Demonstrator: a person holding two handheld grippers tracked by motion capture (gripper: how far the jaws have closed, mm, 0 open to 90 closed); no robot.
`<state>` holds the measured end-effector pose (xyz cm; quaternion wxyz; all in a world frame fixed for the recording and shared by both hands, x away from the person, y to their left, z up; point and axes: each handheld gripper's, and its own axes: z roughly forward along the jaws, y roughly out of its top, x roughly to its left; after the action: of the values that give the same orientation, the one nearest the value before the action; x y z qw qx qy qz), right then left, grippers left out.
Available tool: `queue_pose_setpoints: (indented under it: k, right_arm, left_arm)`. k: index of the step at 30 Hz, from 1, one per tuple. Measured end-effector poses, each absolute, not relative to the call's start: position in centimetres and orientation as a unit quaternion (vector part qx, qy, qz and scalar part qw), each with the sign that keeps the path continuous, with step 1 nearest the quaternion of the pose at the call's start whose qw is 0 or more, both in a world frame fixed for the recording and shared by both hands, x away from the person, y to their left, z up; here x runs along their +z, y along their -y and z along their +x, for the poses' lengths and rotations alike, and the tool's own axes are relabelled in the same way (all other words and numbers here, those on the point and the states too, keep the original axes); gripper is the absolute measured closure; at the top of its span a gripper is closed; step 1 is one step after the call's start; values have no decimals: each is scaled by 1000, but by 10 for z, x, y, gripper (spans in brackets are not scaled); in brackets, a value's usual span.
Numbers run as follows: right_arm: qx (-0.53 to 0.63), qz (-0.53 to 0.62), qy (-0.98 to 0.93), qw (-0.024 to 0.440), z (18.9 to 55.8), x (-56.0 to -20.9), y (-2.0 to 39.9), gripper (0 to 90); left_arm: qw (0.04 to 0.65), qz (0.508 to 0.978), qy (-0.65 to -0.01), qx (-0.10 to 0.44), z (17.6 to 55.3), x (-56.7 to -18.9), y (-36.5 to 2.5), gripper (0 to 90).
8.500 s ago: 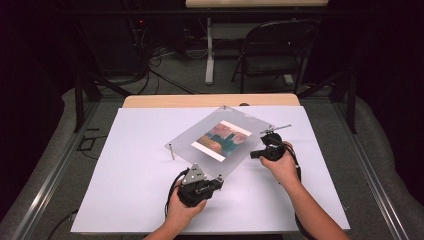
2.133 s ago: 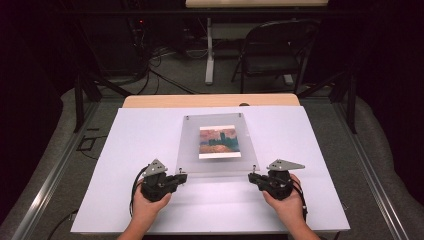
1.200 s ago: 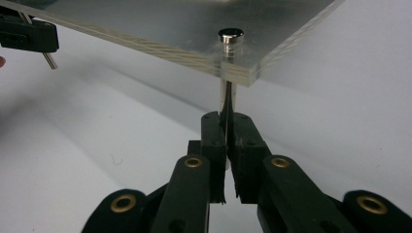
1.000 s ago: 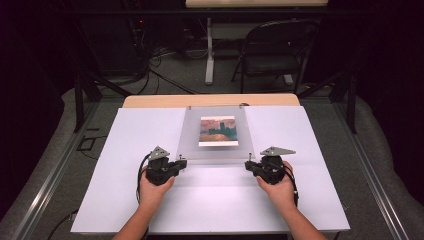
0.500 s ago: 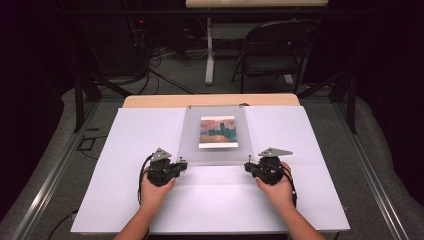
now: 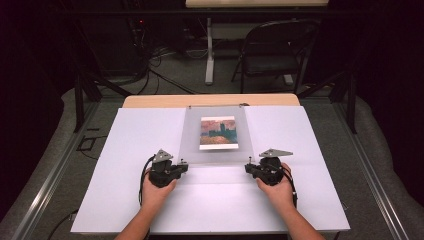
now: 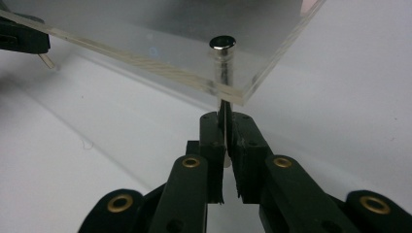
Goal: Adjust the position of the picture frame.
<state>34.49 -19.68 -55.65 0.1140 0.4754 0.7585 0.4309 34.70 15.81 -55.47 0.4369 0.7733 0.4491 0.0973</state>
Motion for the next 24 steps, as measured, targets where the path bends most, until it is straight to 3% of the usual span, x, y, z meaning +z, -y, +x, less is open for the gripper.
queue_pose_setpoints:
  k: [15,20,24]
  right_arm:
    - [439,483,-750,109,342,-558,202,799]
    - [439,483,-750,110,341,-558,203,715]
    - [441,474,-753,119,337,-558,201,635]
  left_arm:
    - [435,773,-454,88,347,-559,-159,826]
    - [442,770,-452,88,344,-557,-158,764]
    - [441,771,-451,88,341,-556,-157,665]
